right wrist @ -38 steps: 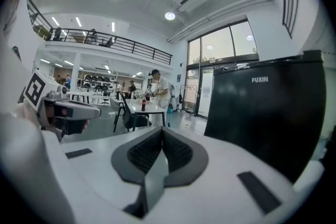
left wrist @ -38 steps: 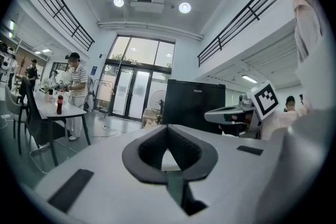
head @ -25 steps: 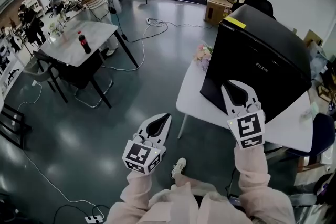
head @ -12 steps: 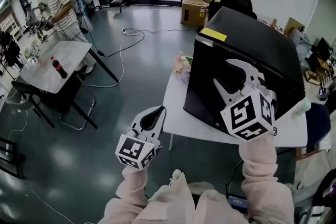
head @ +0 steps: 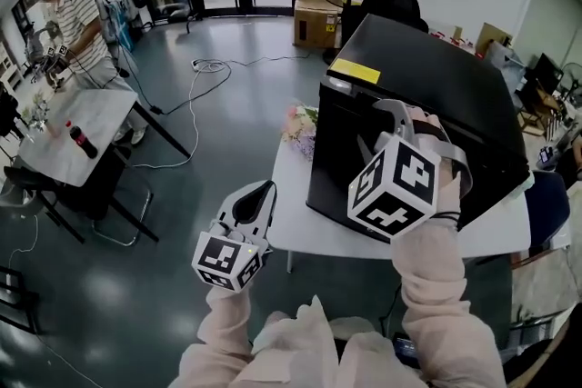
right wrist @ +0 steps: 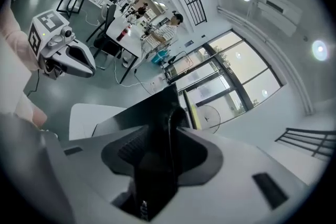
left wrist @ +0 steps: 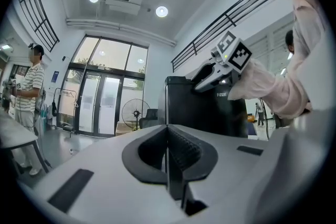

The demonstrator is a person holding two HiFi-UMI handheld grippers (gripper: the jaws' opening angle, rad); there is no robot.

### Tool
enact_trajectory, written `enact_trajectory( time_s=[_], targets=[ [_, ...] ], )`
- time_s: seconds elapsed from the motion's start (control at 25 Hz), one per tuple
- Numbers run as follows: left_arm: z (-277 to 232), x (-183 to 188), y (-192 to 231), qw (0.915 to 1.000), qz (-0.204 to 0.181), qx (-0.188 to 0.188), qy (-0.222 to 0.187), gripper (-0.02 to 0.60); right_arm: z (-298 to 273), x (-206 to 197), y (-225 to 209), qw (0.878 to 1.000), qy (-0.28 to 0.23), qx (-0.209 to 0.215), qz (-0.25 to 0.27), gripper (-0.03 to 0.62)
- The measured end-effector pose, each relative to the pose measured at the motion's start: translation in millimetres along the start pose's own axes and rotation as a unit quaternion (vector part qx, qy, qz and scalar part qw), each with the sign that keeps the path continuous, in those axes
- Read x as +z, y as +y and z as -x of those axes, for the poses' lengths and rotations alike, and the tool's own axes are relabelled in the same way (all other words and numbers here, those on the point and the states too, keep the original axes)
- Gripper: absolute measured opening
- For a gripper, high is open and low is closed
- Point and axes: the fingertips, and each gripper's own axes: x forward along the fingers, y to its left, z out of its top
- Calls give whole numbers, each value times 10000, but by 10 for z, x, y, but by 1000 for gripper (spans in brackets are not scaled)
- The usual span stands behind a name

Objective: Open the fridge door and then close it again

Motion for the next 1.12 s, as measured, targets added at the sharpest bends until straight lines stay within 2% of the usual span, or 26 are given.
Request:
enact_trajectory(
  time_s=[0.2,0.64,1.12],
  targets=[
    [-96,-99,13,9998,63,-143,82,11,-57,-19,5,9988,412,-222,153,166],
    [-251,-71,-50,9971,-9,-740,202,11,-80,-73,-39,9958,787,-388,268,167],
    [149,92,187,9946,94,-987,320,11,1,26,-61,9943,891,-514,264,161]
  ],
)
